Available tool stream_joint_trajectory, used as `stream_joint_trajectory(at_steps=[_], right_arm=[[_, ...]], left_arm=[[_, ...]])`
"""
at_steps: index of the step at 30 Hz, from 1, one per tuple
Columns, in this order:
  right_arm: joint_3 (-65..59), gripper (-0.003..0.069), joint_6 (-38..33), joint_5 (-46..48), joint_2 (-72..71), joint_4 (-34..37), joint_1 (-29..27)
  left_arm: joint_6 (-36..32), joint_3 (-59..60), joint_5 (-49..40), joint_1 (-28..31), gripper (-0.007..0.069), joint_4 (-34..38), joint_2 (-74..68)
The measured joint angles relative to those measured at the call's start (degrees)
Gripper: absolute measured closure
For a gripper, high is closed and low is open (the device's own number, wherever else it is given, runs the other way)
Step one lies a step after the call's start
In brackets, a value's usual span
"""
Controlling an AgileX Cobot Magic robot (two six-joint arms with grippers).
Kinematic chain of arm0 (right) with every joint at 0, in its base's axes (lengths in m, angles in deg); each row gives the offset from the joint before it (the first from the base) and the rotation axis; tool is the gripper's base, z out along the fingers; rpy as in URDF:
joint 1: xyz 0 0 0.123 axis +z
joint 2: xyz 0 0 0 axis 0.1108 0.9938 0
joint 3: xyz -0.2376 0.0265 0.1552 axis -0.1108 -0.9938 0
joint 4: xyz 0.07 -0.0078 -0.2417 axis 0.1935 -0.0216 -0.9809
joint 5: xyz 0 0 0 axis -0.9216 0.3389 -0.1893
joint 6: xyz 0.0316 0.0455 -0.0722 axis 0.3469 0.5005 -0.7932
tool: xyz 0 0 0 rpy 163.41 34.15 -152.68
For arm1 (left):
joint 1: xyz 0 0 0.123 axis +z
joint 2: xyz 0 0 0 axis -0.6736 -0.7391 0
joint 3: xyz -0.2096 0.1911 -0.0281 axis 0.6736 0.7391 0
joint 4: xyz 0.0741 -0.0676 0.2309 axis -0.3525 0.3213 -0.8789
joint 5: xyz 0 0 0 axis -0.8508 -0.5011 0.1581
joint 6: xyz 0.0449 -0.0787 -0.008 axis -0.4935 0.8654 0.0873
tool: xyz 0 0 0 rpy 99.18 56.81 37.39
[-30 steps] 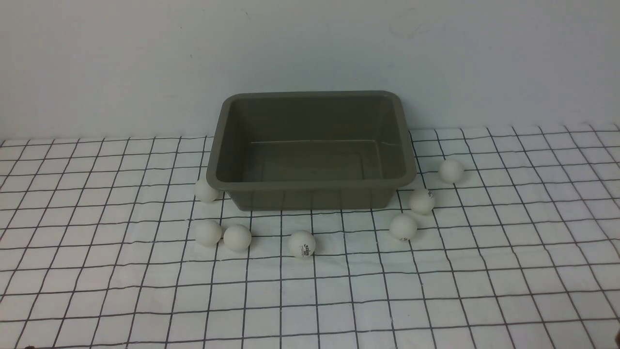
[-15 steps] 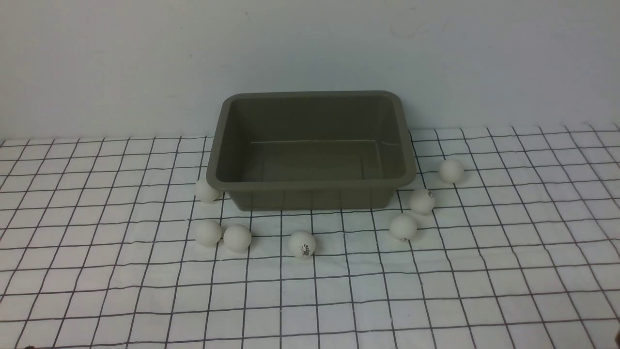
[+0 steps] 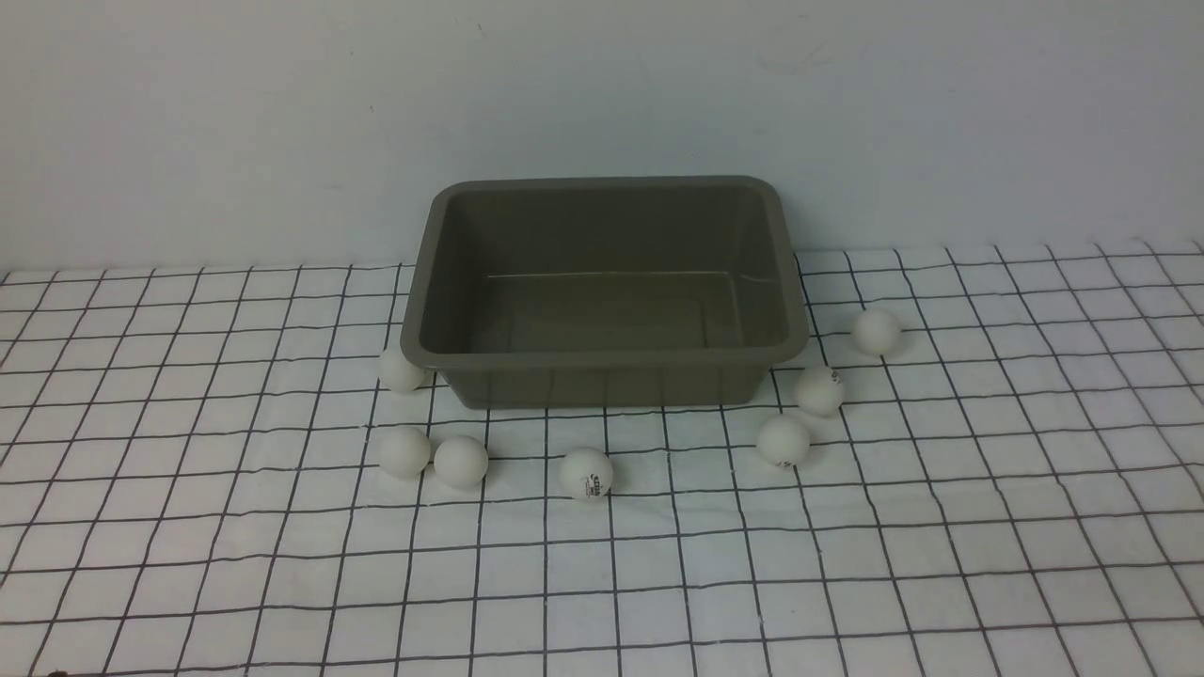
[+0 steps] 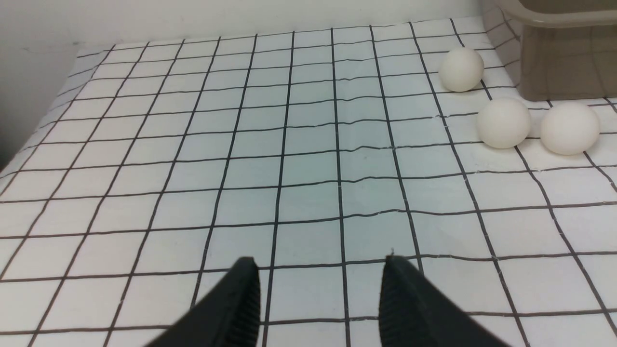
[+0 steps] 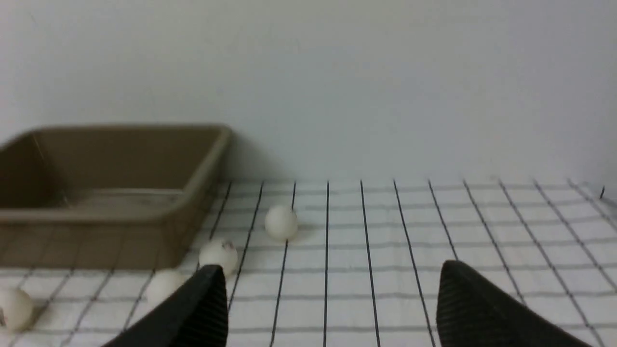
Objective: Put the table tennis balls into the box on the white checkered tablecloth.
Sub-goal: 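Reach for and grasp a ping pong ball on the table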
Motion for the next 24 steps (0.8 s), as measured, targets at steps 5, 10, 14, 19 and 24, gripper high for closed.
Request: stream_joint_trajectory(at_steps=[5,10,14,19,24], right_arm=[[8.72,0.0132,0.00,6.92,-0.05,0.00,0.00],[11.91,0.0132,0.31,8.85,-0.05,0.00,0.00],[11.85,0.0132,1.22,8.00,-0.05,2.20,0.00],[11.85,0.0132,1.22,5.64,-0.05,4.21,0.00],[11.85,0.0132,0.48,10.25,1.05,8.38,0.00]], left_arm=[[0.00,0.00,0.00,0.00,0.0314,0.00,0.00],[0.00,0.00,0.00,0.00,0.0314,0.00,0.00],[0.00,0.00,0.00,0.00,0.0314,0.00,0.00],[0.00,0.00,0.00,0.00,0.0314,0.00,0.00],[0.00,0.00,0.00,0.00,0.0314,0.00,0.00]])
